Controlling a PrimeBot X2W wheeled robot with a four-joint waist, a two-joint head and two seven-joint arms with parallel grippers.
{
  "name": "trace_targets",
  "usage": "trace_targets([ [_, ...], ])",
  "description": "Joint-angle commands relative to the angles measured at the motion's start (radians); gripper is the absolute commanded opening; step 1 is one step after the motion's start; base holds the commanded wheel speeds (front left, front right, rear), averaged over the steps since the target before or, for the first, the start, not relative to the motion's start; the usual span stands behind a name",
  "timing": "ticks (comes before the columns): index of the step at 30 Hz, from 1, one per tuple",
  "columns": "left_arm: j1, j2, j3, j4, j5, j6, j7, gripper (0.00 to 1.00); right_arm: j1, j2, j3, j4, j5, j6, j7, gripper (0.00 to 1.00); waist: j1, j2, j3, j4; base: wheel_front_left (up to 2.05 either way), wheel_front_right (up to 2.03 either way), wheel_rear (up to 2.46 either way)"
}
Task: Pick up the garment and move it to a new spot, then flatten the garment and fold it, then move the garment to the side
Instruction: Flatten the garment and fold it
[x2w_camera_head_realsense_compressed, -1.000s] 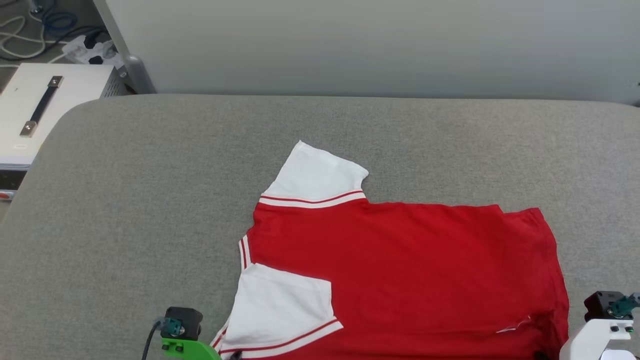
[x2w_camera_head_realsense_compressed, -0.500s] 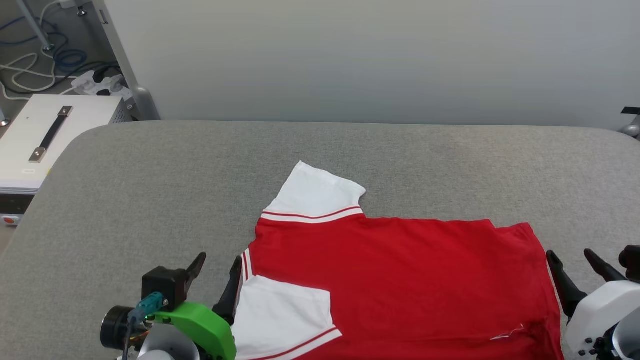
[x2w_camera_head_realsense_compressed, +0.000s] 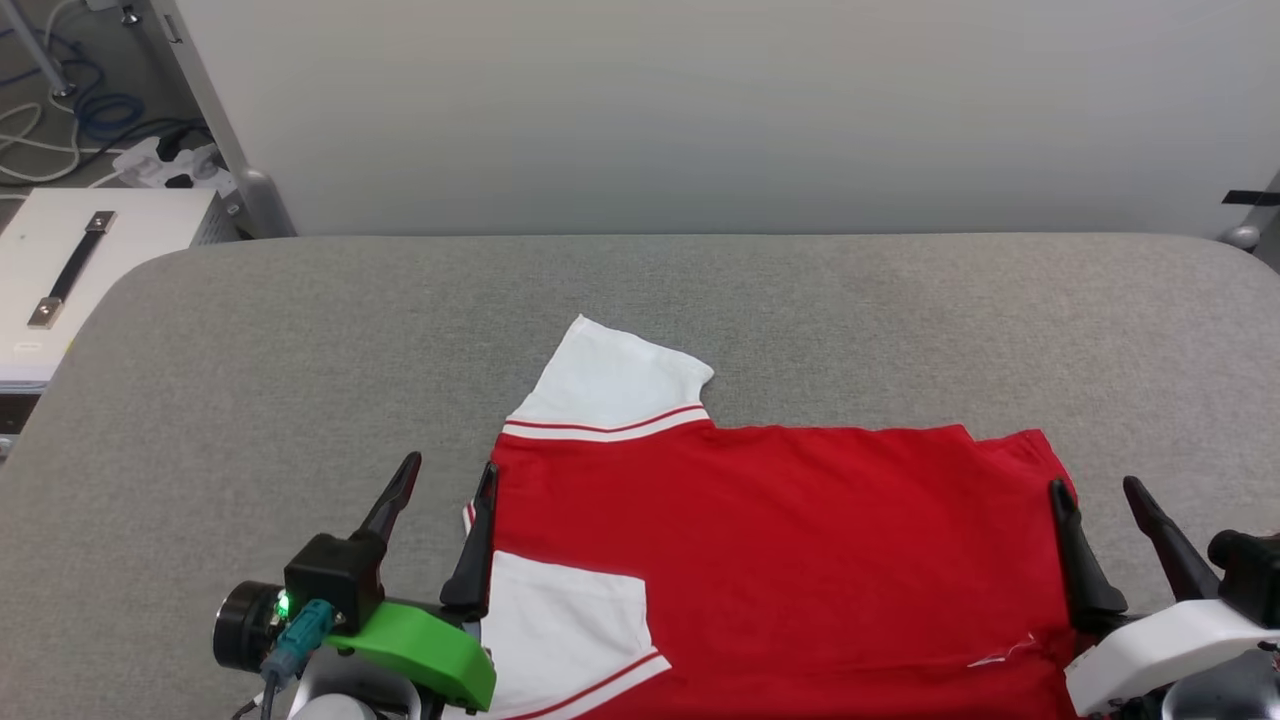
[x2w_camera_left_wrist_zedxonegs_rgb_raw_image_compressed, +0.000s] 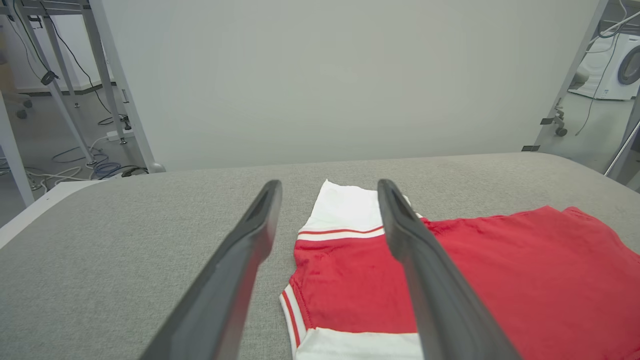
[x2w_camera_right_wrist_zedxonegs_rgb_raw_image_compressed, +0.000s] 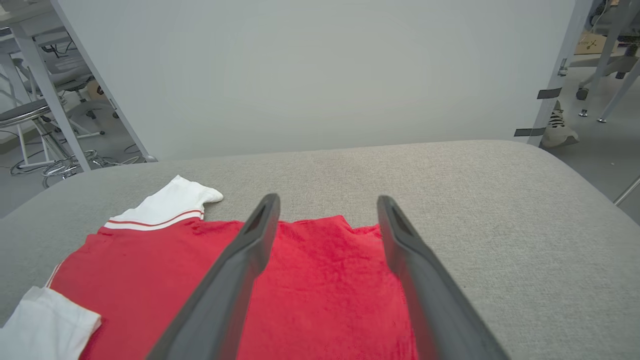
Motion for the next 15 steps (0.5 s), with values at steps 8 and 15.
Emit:
trace_targets([
  [8, -0.072, -0.040, 0.064, 0.079, 0.092, -0.120, -0.006, 1.00, -0.042, 0.028, 0.041, 0.018, -0.021, -0.001, -0.070, 1.00, 0.0000, -0.0001, 0.092, -0.083, 0.00, 0.00, 0.00],
  [15, -0.302, 0.015, 0.058, 0.173, 0.115, -0.233, 0.071, 1.00, -0.087, 0.038, 0.074, 0.019, -0.040, -0.001, -0.099, 1.00, 0.0000, -0.0001, 0.205, -0.147, 0.00, 0.00, 0.00],
])
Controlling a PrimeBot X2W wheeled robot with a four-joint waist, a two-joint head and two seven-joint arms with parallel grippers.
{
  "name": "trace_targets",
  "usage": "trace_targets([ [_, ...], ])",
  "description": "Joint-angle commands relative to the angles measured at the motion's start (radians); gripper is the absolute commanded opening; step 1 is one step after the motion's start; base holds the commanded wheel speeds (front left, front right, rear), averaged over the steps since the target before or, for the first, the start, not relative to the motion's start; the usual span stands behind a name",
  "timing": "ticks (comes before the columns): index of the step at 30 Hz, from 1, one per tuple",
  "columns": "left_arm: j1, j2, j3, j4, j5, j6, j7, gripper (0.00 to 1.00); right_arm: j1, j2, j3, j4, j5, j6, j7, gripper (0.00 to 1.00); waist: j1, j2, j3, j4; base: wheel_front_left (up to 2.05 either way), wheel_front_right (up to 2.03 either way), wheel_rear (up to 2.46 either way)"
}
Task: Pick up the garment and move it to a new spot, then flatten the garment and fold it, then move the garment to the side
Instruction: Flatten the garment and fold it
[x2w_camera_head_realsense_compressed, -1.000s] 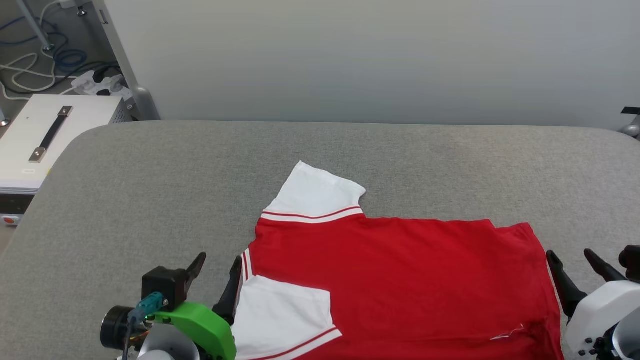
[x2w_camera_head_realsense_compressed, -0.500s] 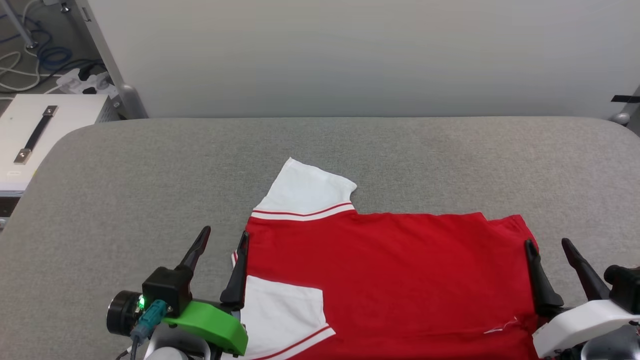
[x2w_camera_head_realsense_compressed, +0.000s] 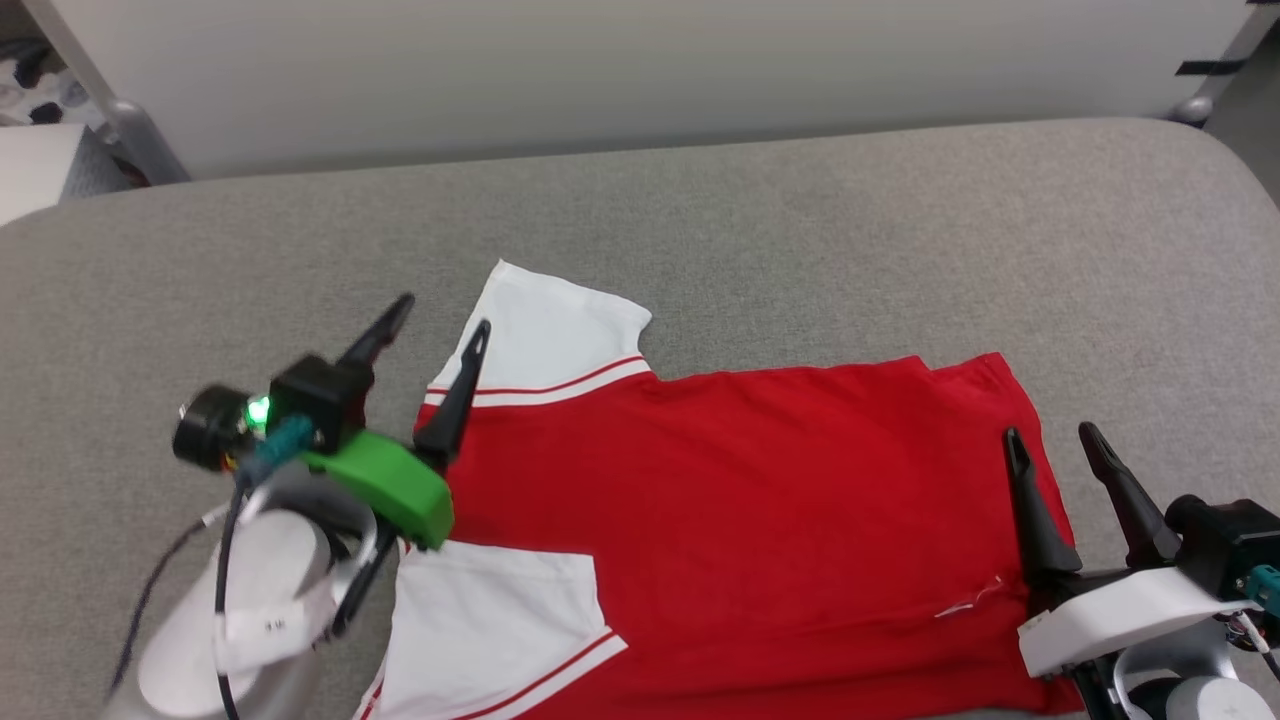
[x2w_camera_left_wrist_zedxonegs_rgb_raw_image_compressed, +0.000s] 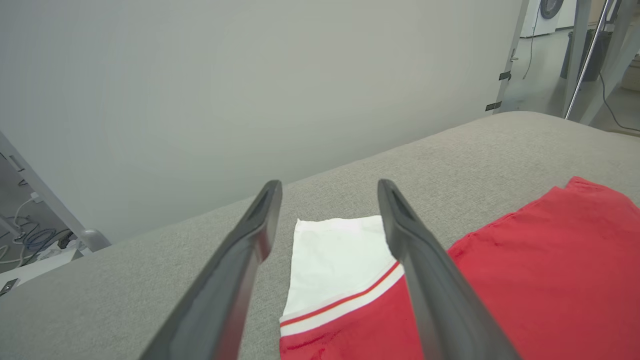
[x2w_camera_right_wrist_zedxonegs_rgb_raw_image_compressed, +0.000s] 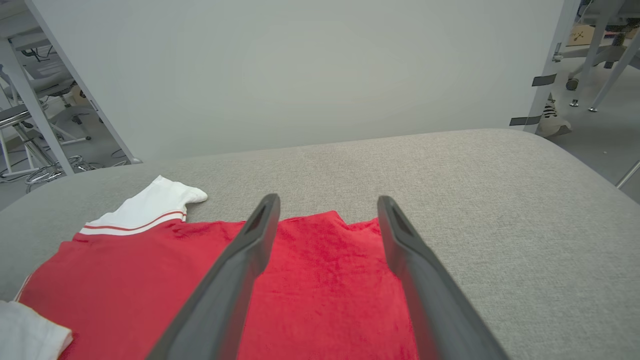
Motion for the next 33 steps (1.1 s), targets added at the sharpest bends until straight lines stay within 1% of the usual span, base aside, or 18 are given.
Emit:
trace_targets([
  [1, -0.076, 0.023, -0.003, 0.014, 0.011, -0.023, 0.035, 1.00, -0.025, 0.005, 0.007, -0.001, -0.008, -0.001, -0.011, 1.00, 0.0000, -0.0001, 0.088, -0.062, 0.00, 0.00, 0.00],
  [5, -0.266, 0.069, -0.029, 0.058, -0.003, -0.076, 0.174, 1.00, -0.062, 0.014, 0.028, -0.008, -0.011, -0.001, -0.023, 1.00, 0.0000, -0.0001, 0.155, -0.098, 0.00, 0.00, 0.00],
  [7, -0.355, 0.100, -0.059, 0.090, -0.029, -0.091, 0.273, 1.00, -0.081, 0.018, 0.042, -0.012, -0.011, -0.001, -0.029, 1.00, 0.0000, -0.0001, 0.188, -0.119, 0.00, 0.00, 0.00],
  [9, -0.446, 0.136, -0.099, 0.116, -0.059, -0.096, 0.363, 1.00, -0.100, 0.018, 0.054, -0.013, -0.016, -0.001, -0.032, 1.00, 0.0000, -0.0001, 0.219, -0.138, 0.00, 0.00, 0.00],
  [12, -0.551, 0.183, -0.181, 0.153, -0.149, -0.097, 0.498, 1.00, -0.129, 0.019, 0.071, -0.020, -0.018, -0.001, -0.037, 1.00, 0.0000, -0.0001, 0.255, -0.167, 0.00, 0.00, 0.00],
  [14, -0.603, 0.219, -0.243, 0.177, -0.219, -0.098, 0.609, 1.00, -0.145, 0.022, 0.080, -0.030, -0.016, -0.001, -0.037, 1.00, 0.0000, -0.0001, 0.275, -0.185, 0.00, 0.00, 0.00],
  [17, -0.666, 0.255, -0.286, 0.233, -0.338, -0.098, 0.765, 1.00, -0.163, 0.029, 0.094, -0.048, -0.019, -0.001, -0.036, 1.00, 0.0000, -0.0001, 0.305, -0.207, 0.00, 0.00, 0.00],
  [19, -0.694, 0.273, -0.310, 0.266, -0.385, -0.098, 0.843, 1.00, -0.174, 0.033, 0.104, -0.055, -0.019, -0.001, -0.039, 1.00, 0.0000, -0.0001, 0.321, -0.219, 0.00, 0.00, 0.00],
  [22, -0.722, 0.286, -0.329, 0.303, -0.424, -0.098, 0.892, 1.00, -0.188, 0.038, 0.120, -0.058, -0.017, -0.001, -0.047, 1.00, 0.0000, -0.0001, 0.341, -0.234, 0.00, 0.00, 0.00],
  [28, -0.757, 0.286, -0.339, 0.383, -0.448, -0.098, 0.877, 1.00, -0.201, 0.042, 0.135, -0.051, -0.016, -0.001, -0.059, 1.00, 0.0000, -0.0001, 0.370, -0.251, 0.00, 0.00, 0.00],
  [33, -0.761, 0.286, -0.376, 0.428, -0.449, -0.098, 0.898, 1.00, -0.214, 0.040, 0.129, -0.061, -0.018, -0.001, -0.059, 1.00, 0.0000, -0.0001, 0.381, -0.255, 0.00, 0.00, 0.00],
])
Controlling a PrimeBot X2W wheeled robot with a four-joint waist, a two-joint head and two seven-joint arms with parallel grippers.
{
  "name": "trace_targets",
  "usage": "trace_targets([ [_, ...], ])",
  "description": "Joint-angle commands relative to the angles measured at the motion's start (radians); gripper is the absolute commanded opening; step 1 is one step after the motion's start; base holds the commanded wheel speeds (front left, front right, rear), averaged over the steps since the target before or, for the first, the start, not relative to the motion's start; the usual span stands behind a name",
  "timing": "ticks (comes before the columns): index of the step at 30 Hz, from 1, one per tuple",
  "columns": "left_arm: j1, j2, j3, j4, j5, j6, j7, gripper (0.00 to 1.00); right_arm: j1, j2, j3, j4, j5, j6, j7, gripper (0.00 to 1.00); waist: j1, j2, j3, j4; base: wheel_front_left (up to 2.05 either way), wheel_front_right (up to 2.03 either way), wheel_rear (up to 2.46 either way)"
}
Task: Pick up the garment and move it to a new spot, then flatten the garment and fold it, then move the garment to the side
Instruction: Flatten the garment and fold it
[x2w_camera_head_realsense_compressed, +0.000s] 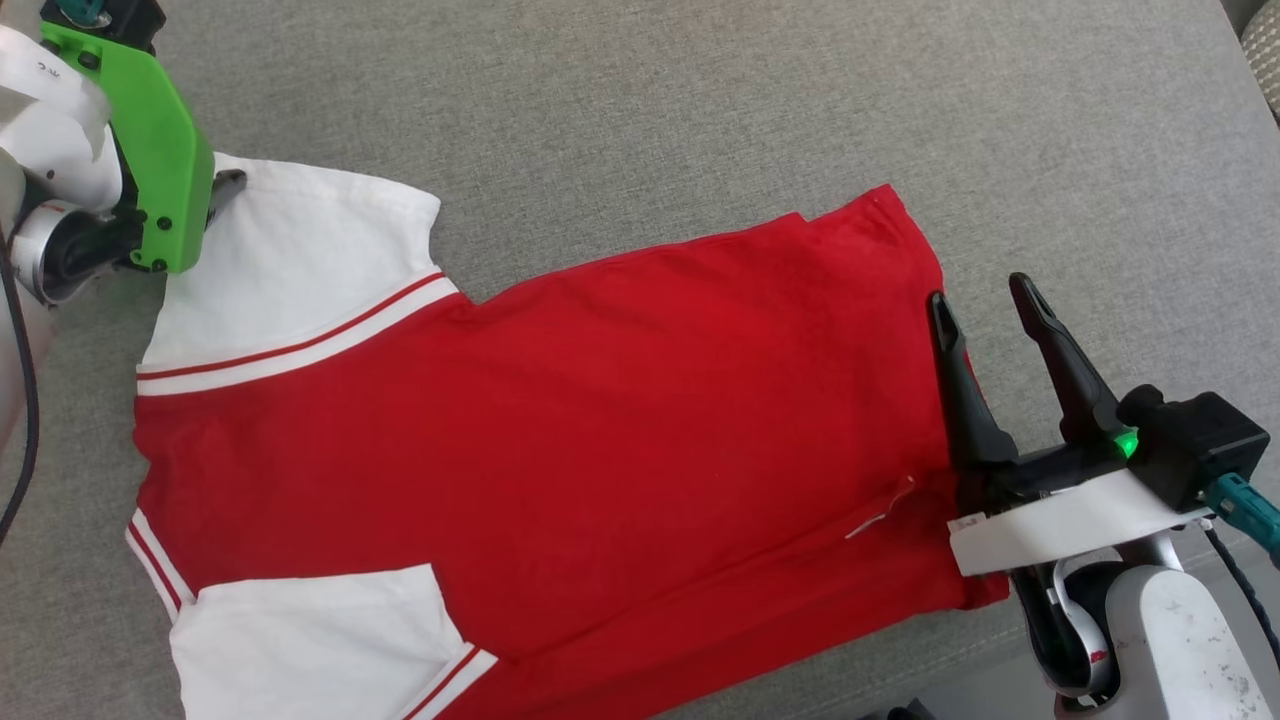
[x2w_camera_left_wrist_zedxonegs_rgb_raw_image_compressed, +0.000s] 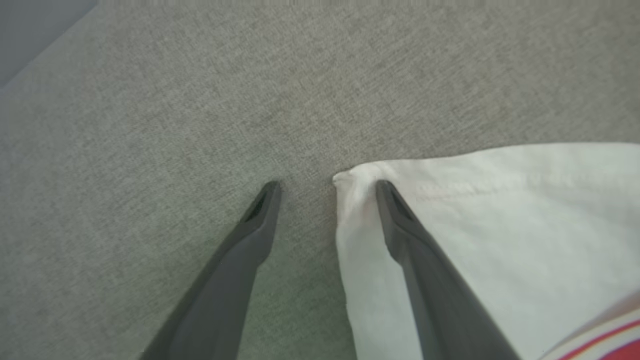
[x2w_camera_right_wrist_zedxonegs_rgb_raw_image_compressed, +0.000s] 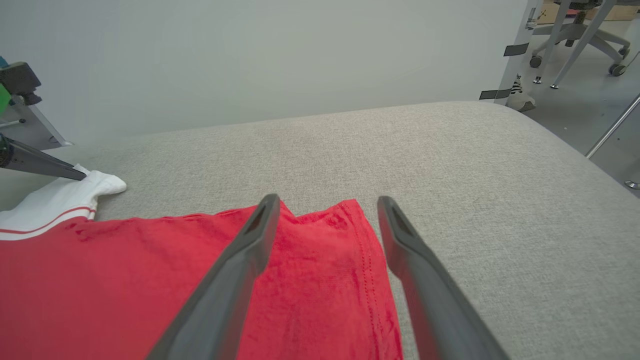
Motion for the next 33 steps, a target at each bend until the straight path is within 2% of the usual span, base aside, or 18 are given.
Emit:
trace_targets([
  [1, 0.002, 0.000, -0.019, 0.016, -0.012, -0.003, 0.015, 1.00, -0.022, 0.004, -0.002, -0.010, -0.005, -0.001, -0.006, 1.00, -0.0001, 0.0000, 0.008, -0.006, 0.00, 0.00, 0.00],
  [2, 0.008, -0.004, -0.022, 0.019, -0.023, -0.003, 0.021, 0.87, -0.023, 0.004, -0.002, -0.012, -0.006, -0.001, -0.005, 1.00, -0.0001, 0.0000, 0.009, -0.005, 0.00, 0.00, 0.00],
  [4, 0.026, -0.018, -0.024, 0.028, -0.058, -0.003, 0.046, 0.00, -0.023, 0.003, -0.004, -0.013, -0.008, -0.001, -0.003, 1.00, -0.0001, 0.0000, 0.007, -0.003, 0.00, 0.00, 0.00],
  [8, 0.051, -0.034, -0.023, 0.030, -0.103, -0.003, 0.071, 0.00, -0.019, -0.002, -0.013, -0.010, -0.014, -0.001, 0.003, 1.00, -0.0001, 0.0000, -0.007, 0.008, 0.00, 0.00, 0.00],
  [15, 0.093, -0.066, 0.025, 0.037, -0.149, 0.011, -0.033, 0.00, -0.010, -0.024, -0.022, -0.003, -0.004, -0.001, 0.036, 1.00, -0.0001, 0.0000, -0.077, 0.037, 0.00, 0.00, 0.00],
  [19, 0.115, -0.068, 0.042, 0.013, -0.149, 0.017, -0.103, 0.00, -0.002, -0.061, -0.031, -0.005, -0.003, -0.001, 0.087, 1.00, -0.0001, 0.0000, -0.127, 0.066, 0.00, 0.00, 0.00],
  [26, 0.171, -0.063, 0.045, -0.105, -0.150, 0.044, -0.151, 0.00, -0.024, -0.156, -0.060, 0.018, 0.034, -0.001, 0.350, 1.00, -0.0001, 0.0000, -0.184, 0.141, 0.00, 0.00, 0.00],
  [33, 0.238, -0.042, 0.046, -0.317, -0.150, 0.088, -0.175, 0.00, -0.134, -0.271, -0.074, 0.052, 0.124, -0.001, 0.688, 1.00, -0.0001, 0.0000, -0.182, 0.223, 0.00, 0.00, 0.00],
])
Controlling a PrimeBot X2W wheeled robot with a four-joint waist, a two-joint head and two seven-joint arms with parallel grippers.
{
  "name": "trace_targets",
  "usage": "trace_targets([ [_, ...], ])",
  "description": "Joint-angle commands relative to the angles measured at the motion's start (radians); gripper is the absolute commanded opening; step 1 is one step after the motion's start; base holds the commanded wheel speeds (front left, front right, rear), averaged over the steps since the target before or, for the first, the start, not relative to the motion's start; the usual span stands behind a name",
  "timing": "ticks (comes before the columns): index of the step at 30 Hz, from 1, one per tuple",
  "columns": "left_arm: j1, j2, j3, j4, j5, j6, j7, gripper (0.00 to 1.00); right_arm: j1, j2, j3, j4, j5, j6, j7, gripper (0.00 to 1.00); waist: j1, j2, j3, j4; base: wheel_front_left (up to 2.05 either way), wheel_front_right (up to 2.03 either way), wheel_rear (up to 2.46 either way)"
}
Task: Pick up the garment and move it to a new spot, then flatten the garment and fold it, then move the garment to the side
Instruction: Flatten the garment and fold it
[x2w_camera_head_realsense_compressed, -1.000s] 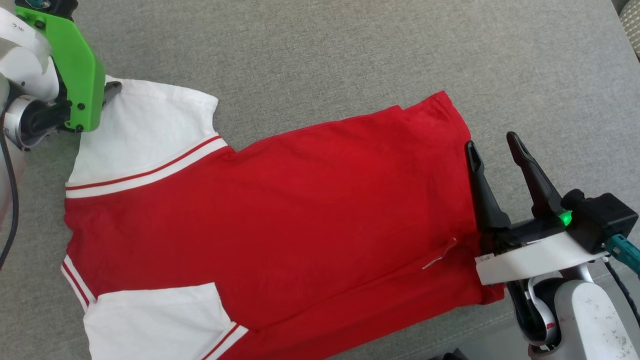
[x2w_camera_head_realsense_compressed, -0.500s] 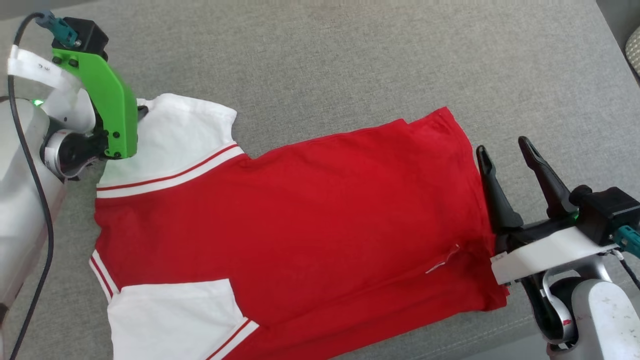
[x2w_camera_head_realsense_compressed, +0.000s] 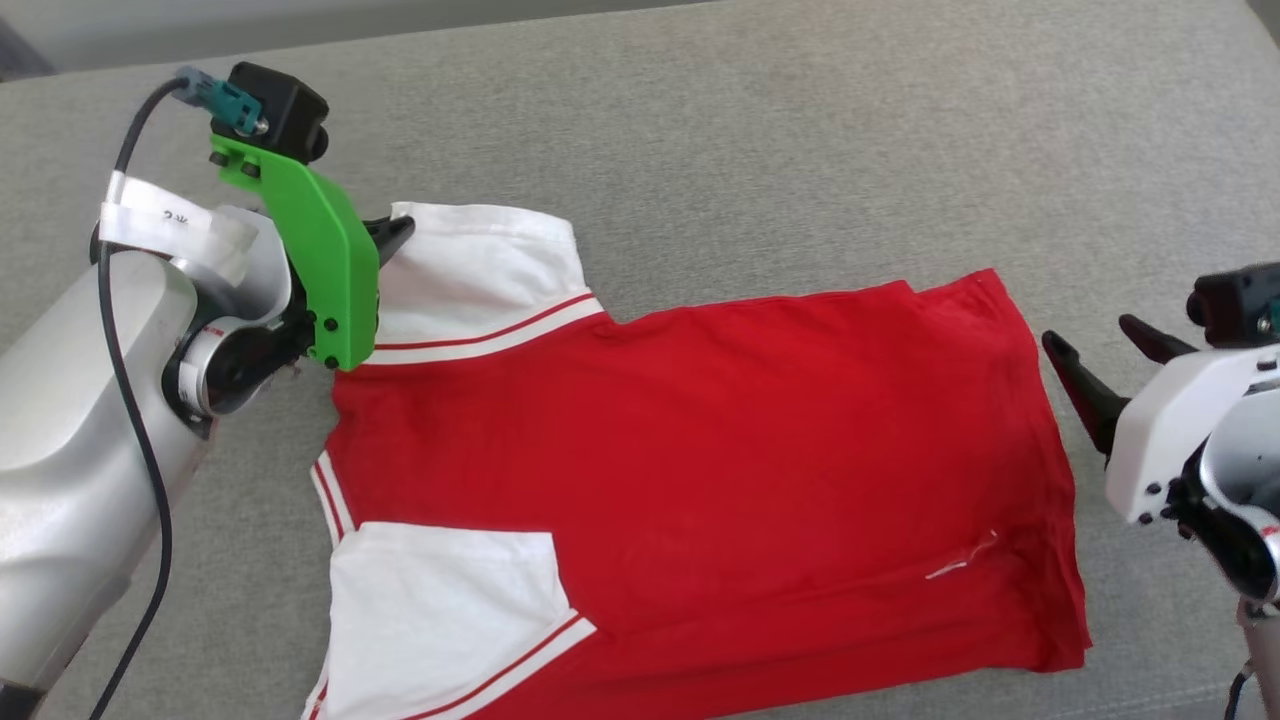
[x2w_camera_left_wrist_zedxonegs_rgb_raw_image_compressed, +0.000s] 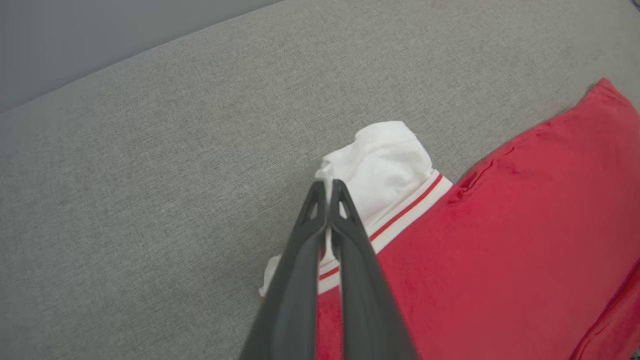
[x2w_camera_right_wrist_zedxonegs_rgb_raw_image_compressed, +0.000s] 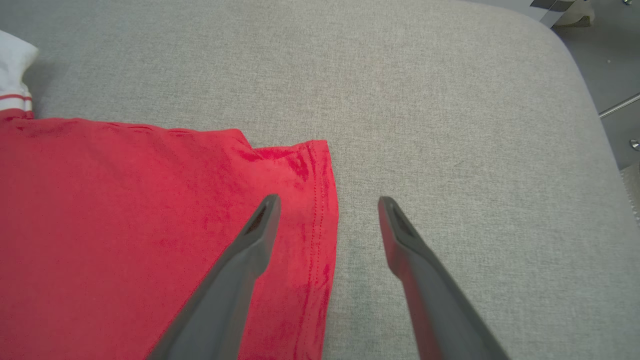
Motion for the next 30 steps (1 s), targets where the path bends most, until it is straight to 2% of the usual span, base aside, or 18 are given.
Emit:
trace_targets([
  [1, 0.027, 0.014, 0.004, -0.034, -0.006, 0.016, -0.007, 0.00, -0.037, -0.013, -0.005, 0.017, 0.024, -0.001, 0.055, 1.00, 0.0000, 0.0000, -0.007, 0.056, 0.00, 0.00, 0.00],
  [6, 0.093, 0.028, 0.020, -0.211, -0.033, 0.070, -0.020, 0.00, -0.158, -0.074, -0.008, 0.109, 0.054, -0.001, 0.261, 1.00, 0.0000, 0.0000, 0.028, 0.116, 0.00, 0.00, 0.00],
  [11, 0.121, 0.042, 0.022, -0.303, -0.028, 0.103, -0.026, 0.00, -0.230, -0.092, 0.026, 0.175, 0.080, -0.001, 0.338, 1.00, 0.0000, 0.0000, 0.059, 0.150, 0.00, 0.00, 0.00],
  [20, 0.118, 0.042, 0.021, -0.368, -0.016, 0.127, -0.028, 0.00, -0.292, -0.113, 0.088, 0.287, 0.055, -0.001, 0.357, 1.00, 0.0000, 0.0000, 0.098, 0.184, 0.00, 0.00, 0.00],
  [29, 0.118, 0.039, 0.020, -0.374, -0.012, 0.123, -0.041, 0.00, -0.281, -0.112, 0.162, 0.350, 0.063, -0.001, 0.340, 1.00, 0.0000, 0.0000, 0.121, 0.194, 0.00, 0.00, 0.00],
  [30, 0.119, 0.038, 0.020, -0.370, -0.012, 0.122, -0.043, 0.00, -0.277, -0.111, 0.166, 0.358, 0.072, -0.001, 0.342, 0.47, 0.0000, 0.0000, 0.121, 0.195, 0.00, 0.00, 0.00],
])
